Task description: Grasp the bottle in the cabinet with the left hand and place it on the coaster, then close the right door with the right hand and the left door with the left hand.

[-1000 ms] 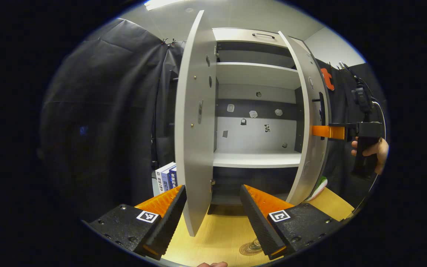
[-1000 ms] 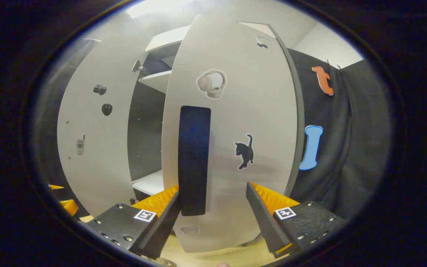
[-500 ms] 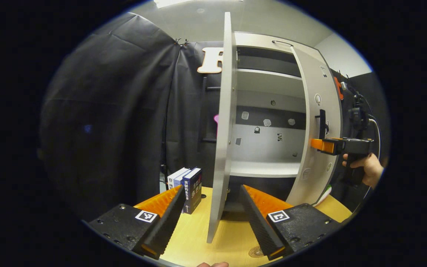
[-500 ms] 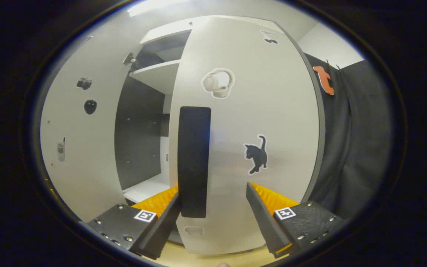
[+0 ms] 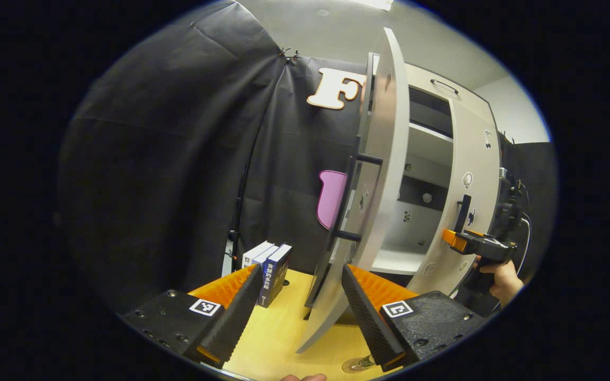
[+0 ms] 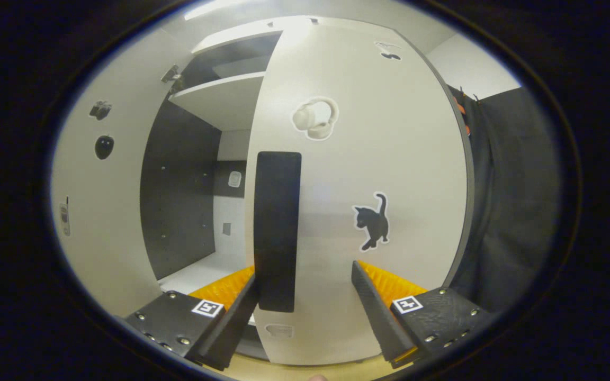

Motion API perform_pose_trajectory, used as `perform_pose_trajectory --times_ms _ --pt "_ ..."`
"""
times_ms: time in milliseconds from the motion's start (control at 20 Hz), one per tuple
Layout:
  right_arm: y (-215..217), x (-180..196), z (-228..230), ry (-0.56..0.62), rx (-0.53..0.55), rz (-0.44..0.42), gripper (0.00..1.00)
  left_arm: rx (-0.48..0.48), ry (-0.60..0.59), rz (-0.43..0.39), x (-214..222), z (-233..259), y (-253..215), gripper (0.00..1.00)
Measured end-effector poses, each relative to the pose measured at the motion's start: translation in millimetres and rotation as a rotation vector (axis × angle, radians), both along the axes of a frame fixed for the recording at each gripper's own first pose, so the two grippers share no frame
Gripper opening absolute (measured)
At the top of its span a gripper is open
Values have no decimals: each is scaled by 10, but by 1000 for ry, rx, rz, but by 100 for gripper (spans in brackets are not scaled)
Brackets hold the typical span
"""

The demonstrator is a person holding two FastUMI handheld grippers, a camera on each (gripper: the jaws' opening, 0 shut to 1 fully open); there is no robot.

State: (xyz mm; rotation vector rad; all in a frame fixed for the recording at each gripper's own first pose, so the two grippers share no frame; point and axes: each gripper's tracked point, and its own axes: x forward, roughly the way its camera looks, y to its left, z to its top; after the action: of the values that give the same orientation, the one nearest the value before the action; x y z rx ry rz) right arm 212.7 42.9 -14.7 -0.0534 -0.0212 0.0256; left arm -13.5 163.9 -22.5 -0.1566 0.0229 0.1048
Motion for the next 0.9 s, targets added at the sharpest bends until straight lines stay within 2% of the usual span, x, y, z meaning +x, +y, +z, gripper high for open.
perform_pose_trajectory --times_ms 50,350,400,450,500,550,600,650,900 --pt "3 11 -3 -2 -1 -11 100 10 -7 -3 26 26 38 95" --pt "7 30 -88 34 19 -21 100 50 -36 -19 190 214 139 95" --pt "5 24 -114 43 19 -23 100 48 -39 -33 212 232 122 90" --pt "3 3 -121 43 12 -24 100 49 -44 -44 237 259 116 90" --pt "-12 -52 -133 44 5 -29 100 52 -43 -55 254 276 108 95" --pt "-8 -98 -121 41 4 -26 100 59 -49 -69 262 302 94 95" --pt "-8 -145 -117 41 7 -23 100 67 -52 -85 272 329 54 90" --pt "-16 -185 -109 41 11 -23 97 77 -55 -95 275 346 32 95" --pt "-112 -404 -158 61 40 -19 100 133 -56 -148 313 352 -125 90"
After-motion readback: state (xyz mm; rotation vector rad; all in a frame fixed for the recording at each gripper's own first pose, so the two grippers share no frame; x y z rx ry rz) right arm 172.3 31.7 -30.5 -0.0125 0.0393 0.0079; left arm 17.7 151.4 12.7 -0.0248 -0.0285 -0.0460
